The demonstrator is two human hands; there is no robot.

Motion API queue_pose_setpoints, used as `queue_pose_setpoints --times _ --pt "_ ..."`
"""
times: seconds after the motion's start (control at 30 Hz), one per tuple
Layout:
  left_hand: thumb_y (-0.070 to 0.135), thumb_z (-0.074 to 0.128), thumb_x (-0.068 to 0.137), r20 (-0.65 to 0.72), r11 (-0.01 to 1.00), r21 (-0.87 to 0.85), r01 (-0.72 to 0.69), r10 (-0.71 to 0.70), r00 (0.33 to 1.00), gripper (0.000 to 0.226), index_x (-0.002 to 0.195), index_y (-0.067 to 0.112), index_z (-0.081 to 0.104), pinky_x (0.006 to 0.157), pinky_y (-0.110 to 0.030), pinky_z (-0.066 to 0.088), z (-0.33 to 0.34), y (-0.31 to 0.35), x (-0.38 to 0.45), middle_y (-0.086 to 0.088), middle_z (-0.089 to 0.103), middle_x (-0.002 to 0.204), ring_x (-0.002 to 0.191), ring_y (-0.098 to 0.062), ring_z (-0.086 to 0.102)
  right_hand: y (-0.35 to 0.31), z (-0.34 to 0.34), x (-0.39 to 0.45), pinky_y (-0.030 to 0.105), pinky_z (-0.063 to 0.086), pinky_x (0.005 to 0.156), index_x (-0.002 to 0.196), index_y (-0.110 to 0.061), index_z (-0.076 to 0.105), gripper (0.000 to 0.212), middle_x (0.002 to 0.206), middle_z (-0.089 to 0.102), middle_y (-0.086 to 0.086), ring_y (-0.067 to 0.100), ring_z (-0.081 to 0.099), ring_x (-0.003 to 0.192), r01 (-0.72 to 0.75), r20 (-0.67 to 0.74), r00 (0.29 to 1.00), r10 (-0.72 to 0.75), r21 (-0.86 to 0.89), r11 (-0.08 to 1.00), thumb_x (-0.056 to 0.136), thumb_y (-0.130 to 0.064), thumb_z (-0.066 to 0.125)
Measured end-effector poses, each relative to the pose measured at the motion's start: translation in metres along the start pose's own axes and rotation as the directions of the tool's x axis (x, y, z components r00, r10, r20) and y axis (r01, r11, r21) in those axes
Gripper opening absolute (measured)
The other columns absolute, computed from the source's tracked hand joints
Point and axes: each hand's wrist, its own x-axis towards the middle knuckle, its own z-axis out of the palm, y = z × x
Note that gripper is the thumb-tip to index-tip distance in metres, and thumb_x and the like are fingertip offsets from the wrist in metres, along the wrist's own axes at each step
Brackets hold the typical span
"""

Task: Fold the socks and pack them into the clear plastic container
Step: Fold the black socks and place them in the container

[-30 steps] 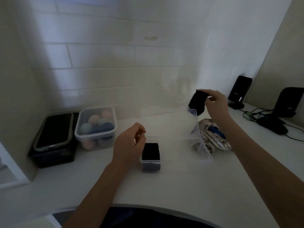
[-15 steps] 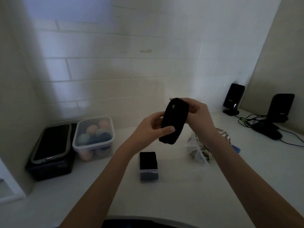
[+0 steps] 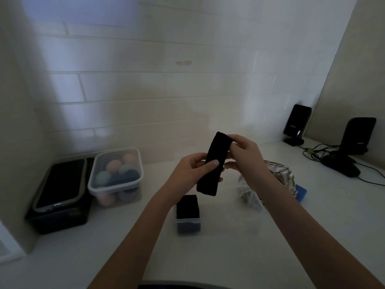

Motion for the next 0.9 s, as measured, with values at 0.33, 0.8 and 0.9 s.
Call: queue_pose_setpoints --times 0.33,0.8,0.9 --pt "0.032 0.055 0.090 -0.087 0.958 0.287 -0.026 0.054 0.995 0.028 0.067 0.018 0.063 0.052 -0.017 0.035 -0.010 -0.009 0.011 0.004 0.056 0.058 0.055 -0.007 0.049 0.000 0.000 0.009 0.021 0.048 0.038 0.085 -0.007 0.057 0.027 0.056 0.064 0.009 0.017 0.062 0.040 -0.314 0.085 0.949 0.302 0.243 0.918 0.092 -0.014 0.032" --pt "0.014 0.072 0.076 0.067 0.941 0.337 -0.029 0.007 0.998 0.017 0.091 0.011 0.065 0.084 -0.045 0.057 -0.015 -0.008 0.024 -0.010 0.076 0.083 0.080 -0.021 0.073 0.009 -0.008 0.016 0.026 0.051 0.066 0.096 -0.016 0.070 0.013 0.076 0.074 0.000 0.012 0.067 0.071 -0.011 0.092 0.996 0.002 0.093 0.996 0.084 -0.020 0.066" --pt "0.015 0.076 0.072 -0.130 0.873 0.448 -0.193 0.277 0.952 0.018 0.082 0.020 0.063 0.075 -0.029 0.056 -0.015 -0.008 0.027 0.002 0.072 0.075 0.070 -0.008 0.068 0.006 -0.008 0.013 0.024 0.047 0.060 0.086 -0.021 0.068 0.011 0.072 0.070 -0.001 0.009 0.062 0.066 0.102 0.066 0.992 -0.109 0.095 0.990 0.083 -0.011 0.066"
